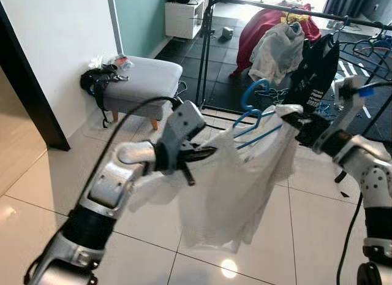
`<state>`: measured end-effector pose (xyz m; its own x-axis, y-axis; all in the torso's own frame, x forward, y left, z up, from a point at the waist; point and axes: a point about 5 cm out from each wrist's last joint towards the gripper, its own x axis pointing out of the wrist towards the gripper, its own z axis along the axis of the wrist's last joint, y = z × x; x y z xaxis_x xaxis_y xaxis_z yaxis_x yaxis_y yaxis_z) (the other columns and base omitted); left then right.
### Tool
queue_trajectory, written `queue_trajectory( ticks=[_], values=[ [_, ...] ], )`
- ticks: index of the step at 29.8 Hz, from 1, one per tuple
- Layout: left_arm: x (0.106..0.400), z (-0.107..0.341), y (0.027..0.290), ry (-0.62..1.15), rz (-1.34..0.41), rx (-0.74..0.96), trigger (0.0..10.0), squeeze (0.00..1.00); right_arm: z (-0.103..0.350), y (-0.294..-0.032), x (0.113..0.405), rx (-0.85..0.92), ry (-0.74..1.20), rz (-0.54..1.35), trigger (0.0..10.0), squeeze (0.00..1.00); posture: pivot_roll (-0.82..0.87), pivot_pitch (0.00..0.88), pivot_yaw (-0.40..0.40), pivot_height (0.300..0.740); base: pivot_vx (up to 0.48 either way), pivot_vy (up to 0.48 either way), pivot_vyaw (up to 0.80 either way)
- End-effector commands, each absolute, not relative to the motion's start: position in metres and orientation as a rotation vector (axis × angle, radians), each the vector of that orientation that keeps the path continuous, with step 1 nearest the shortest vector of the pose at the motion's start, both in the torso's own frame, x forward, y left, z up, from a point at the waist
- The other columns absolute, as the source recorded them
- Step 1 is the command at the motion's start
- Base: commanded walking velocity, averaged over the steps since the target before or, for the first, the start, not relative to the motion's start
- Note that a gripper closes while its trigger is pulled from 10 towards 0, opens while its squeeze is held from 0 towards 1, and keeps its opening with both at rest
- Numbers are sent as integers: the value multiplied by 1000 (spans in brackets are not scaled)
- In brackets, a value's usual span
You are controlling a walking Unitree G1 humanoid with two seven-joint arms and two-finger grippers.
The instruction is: Hang hanger
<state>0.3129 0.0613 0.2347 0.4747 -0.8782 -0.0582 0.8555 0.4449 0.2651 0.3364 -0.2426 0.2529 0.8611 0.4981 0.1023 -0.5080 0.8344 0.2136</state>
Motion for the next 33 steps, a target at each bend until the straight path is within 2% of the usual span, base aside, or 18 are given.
queue_trajectory(
  ticks=[1, 17, 22, 28, 29, 30, 31, 33],
  values=[
    [297, 250, 42, -193, -1165, 226, 10000, 0, 239, -229, 338, 257, 21, 577, 0, 0, -44, 92, -48, 740, 0, 0, 0],
    [294, 251, 38, -191, -1180, 215, 10000, 0, 239, -205, 327, 283, 11, 750, 0, 0, -44, 77, -44, 740, 0, 0, 0],
    [297, 253, 48, -202, -1173, 259, 10000, 0, 237, -207, 324, 261, 23, 761, 0, 0, -45, 77, -46, 740, 0, 0, 0],
    [316, 260, 69, -196, -1026, 270, 10000, 0, 233, -217, 322, 242, 33, 706, 0, 0, -47, 87, -44, 740, 0, 0, 0],
    [321, 262, 74, -199, -981, 262, 10000, 0, 229, -224, 325, 232, 41, 643, 588, 0, -46, 89, -44, 740, 0, 0, 0],
    [323, 264, 78, -204, -952, 252, 10000, 0, 226, -231, 327, 226, 50, 582, 5765, 0, -46, 89, -44, 740, 0, 0, 0],
    [323, 265, 78, -211, -946, 235, 10000, 0, 223, -235, 328, 231, 50, 556, 10000, 8, -46, 89, -44, 740, 0, 0, 0],
    [322, 265, 78, -216, -948, 224, 10000, 0, 222, -237, 328, 234, 49, 548, 10000, 8, -44, 93, -44, 740, 0, 0, 0]
  ],
)
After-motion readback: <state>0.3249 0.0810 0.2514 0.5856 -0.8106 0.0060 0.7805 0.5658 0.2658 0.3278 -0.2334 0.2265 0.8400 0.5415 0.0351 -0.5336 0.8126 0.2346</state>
